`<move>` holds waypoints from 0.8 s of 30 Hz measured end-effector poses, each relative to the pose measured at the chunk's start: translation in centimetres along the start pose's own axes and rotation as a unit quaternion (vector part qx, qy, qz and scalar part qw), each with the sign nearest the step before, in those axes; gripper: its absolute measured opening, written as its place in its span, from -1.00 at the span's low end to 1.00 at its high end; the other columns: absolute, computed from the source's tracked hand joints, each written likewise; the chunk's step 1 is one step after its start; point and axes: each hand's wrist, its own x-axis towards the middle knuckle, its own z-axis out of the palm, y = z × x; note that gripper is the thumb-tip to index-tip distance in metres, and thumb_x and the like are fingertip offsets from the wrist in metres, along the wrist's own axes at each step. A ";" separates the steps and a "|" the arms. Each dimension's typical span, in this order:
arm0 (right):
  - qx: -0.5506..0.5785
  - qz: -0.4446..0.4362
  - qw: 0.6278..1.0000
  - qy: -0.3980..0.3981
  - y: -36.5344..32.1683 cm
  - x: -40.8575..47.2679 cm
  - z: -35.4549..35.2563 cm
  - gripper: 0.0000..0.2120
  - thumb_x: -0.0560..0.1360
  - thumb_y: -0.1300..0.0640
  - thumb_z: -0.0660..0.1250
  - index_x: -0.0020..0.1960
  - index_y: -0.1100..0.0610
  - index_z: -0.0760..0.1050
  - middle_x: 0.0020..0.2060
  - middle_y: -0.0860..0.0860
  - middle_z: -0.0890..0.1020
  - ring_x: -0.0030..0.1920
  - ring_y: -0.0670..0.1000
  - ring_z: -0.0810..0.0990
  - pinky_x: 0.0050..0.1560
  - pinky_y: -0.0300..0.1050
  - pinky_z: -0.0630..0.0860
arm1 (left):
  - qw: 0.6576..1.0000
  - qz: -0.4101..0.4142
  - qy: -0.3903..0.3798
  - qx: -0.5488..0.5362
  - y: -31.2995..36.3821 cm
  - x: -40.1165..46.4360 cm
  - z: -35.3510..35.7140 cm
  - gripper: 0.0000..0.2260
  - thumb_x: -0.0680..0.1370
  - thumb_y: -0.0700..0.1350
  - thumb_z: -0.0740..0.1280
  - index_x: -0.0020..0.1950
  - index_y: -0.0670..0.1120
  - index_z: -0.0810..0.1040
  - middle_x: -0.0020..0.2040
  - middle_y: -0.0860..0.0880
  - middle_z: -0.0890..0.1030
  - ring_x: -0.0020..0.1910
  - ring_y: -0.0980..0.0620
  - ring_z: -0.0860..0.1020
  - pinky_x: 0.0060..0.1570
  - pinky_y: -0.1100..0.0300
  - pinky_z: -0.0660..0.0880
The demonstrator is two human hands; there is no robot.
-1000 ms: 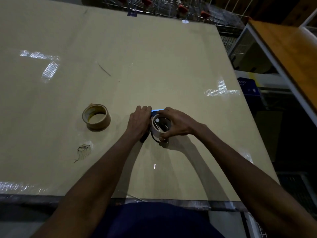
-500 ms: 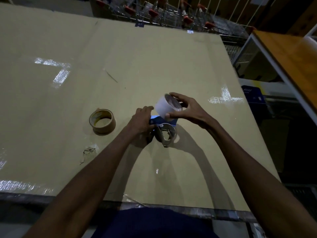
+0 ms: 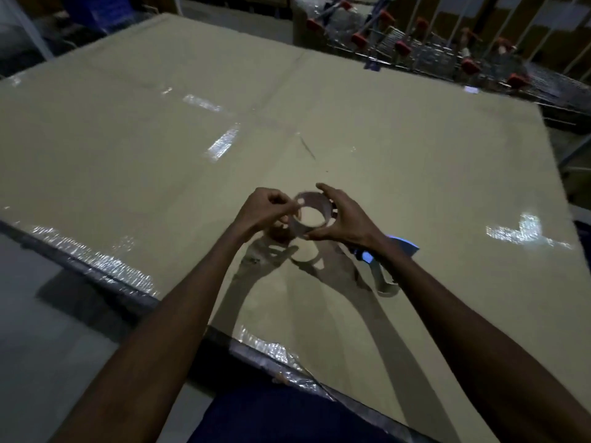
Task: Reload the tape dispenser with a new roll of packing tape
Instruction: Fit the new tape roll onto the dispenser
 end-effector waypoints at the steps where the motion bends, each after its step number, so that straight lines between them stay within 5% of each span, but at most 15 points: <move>1: 0.001 -0.015 1.000 0.000 -0.5 0.3 1.5 0.00 0.22 -0.01 0.66 0.53 0.14 0.26 0.36 0.14 0.47 0.31 0.10 0.51 0.29 0.07 0.51 | 0.999 0.006 0.032 0.016 -1.1 -0.2 -1.0 -0.74 0.47 0.03 0.49 -0.10 -0.17 0.70 -0.26 -0.10 0.70 -0.25 -0.10 0.68 -0.19 -0.01 0.64; 6: 0.027 -0.070 0.997 0.003 -2.7 1.7 6.0 -0.14 0.30 0.10 0.63 0.49 0.18 0.32 0.31 0.13 0.53 0.23 0.06 0.58 0.22 -0.08 0.55 | 0.967 0.055 0.224 0.108 -4.7 -1.5 -4.4 -0.84 0.48 -0.09 0.42 -0.21 -0.16 0.71 -0.32 -0.06 0.68 -0.33 -0.01 0.64 -0.36 0.13 0.51; 9: -0.010 -0.056 0.998 0.026 -3.1 3.2 6.5 -0.35 0.32 0.19 0.57 0.37 0.21 0.47 0.23 0.14 0.57 0.18 0.07 0.59 0.17 0.02 0.57 | 0.954 0.046 0.269 0.122 -6.3 -1.2 -5.9 -0.79 0.47 -0.05 0.38 -0.20 -0.16 0.70 -0.30 -0.06 0.68 -0.28 -0.03 0.64 -0.31 0.17 0.46; 13: -0.021 0.042 0.994 0.094 -2.6 4.3 7.2 -0.62 0.41 0.30 0.37 0.23 0.20 0.58 0.16 0.13 0.64 0.11 0.14 0.63 0.14 0.10 0.57 | 0.942 -0.001 0.290 0.167 -7.7 -0.2 -6.8 -0.78 0.50 -0.06 0.33 -0.18 -0.19 0.65 -0.25 -0.16 0.67 -0.22 -0.18 0.61 -0.29 0.14 0.39; 19: -0.025 0.189 0.961 0.203 -2.6 4.3 8.5 -0.59 0.44 0.17 0.39 0.29 0.14 0.55 0.22 0.11 0.58 0.07 0.09 0.63 0.10 -0.04 0.52 | 0.935 -0.071 0.261 0.229 -10.0 1.0 -7.4 -0.74 0.54 -0.04 0.27 0.00 -0.19 0.64 -0.01 -0.30 0.64 0.00 -0.34 0.59 -0.08 -0.01 0.50; 24: -0.043 0.275 0.948 0.157 -2.5 5.1 8.6 -0.64 0.44 0.13 0.40 0.20 0.20 0.61 0.09 0.16 0.67 0.10 0.16 0.63 0.08 -0.02 0.52 | 0.937 -0.077 0.227 0.254 -10.6 2.0 -7.8 -0.73 0.54 -0.04 0.26 0.04 -0.21 0.62 0.03 -0.32 0.61 0.05 -0.36 0.57 -0.05 -0.02 0.48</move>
